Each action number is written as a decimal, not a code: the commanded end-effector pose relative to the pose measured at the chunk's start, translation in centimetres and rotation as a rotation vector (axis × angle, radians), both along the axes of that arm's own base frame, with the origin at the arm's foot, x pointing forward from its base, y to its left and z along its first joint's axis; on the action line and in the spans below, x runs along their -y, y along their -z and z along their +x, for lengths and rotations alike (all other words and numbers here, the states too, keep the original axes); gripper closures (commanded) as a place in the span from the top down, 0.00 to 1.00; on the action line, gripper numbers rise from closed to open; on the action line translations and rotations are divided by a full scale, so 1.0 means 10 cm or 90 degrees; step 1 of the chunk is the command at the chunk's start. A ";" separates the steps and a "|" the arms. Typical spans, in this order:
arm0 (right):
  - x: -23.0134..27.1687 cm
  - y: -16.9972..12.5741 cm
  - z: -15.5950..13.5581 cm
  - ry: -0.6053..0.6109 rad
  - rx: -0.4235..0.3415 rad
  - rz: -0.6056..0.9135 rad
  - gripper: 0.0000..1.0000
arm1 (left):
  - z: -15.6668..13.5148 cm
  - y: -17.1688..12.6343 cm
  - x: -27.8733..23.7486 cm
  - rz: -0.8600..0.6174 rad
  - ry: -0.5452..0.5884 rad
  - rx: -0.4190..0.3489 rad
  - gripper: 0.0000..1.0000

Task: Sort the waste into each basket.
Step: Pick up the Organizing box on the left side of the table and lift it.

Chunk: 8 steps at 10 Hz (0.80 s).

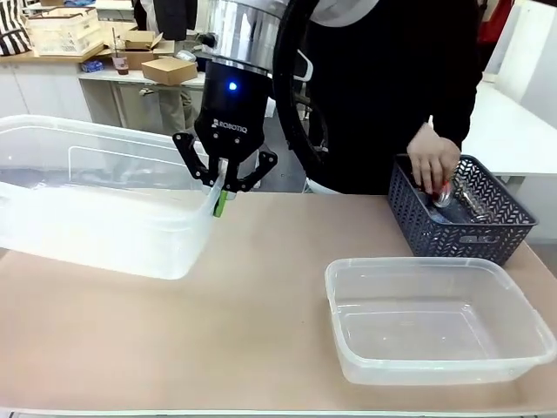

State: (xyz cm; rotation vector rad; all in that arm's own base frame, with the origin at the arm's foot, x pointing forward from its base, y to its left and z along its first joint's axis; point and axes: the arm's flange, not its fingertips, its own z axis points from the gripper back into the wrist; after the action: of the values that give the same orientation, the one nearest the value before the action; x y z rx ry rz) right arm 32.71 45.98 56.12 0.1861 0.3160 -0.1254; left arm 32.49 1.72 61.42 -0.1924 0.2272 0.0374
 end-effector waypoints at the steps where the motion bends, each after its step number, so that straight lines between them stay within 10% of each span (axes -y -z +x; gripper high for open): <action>1: 0.00 -0.03 0.00 -0.001 0.000 0.001 0.04 | 0.01 0.00 -0.01 0.000 -0.001 0.000 0.05; 5: 1.28 -0.28 -0.13 0.070 0.064 -0.048 0.04 | 0.19 0.48 1.05 -0.105 -0.029 -0.033 0.05; 8: 2.01 0.05 -0.23 0.090 0.026 -0.104 0.04 | 0.25 0.49 1.79 -0.215 -0.042 -0.067 0.05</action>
State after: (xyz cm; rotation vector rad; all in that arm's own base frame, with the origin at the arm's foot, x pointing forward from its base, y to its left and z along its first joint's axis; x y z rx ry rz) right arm 30.84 27.13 57.78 0.0582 0.2545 -0.2773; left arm 34.45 -15.26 55.54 -0.4446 0.3578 0.0069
